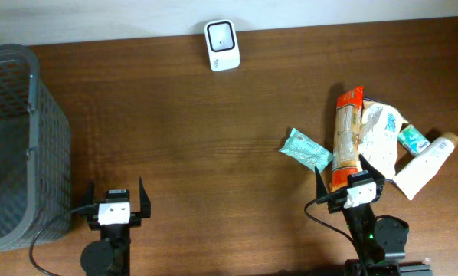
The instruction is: Scan the item barcode
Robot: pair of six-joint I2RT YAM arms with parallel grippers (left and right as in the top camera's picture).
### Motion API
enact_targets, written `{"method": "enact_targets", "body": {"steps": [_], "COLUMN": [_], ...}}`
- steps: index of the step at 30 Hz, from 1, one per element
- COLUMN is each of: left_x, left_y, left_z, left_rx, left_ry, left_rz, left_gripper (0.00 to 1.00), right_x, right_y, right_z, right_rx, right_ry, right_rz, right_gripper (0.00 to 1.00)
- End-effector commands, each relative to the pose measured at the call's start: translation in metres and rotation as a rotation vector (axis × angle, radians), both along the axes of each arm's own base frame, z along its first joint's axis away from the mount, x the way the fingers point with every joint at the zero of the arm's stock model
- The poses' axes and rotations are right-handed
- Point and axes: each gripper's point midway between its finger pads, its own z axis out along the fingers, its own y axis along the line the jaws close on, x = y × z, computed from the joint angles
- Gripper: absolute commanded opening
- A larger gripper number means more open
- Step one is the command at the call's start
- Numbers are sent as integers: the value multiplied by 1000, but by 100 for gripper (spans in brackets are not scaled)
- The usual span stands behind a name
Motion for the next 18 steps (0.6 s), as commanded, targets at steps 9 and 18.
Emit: {"method": "enact_targets", "body": {"steps": [9, 18], "left_x": [0, 0], "left_y": [-6, -7], "left_z": [2, 2], "left_rx": [17, 17], "left_ry": [-12, -10], "left_rz": [-24, -27], "left_gripper": [99, 99], "right_x": [0, 0], "right_y": [3, 3], "right_z": [-3, -3], "right_rx": [4, 4], "right_ry": [4, 4], "right_rz": [14, 14], "right_gripper": [99, 99]}}
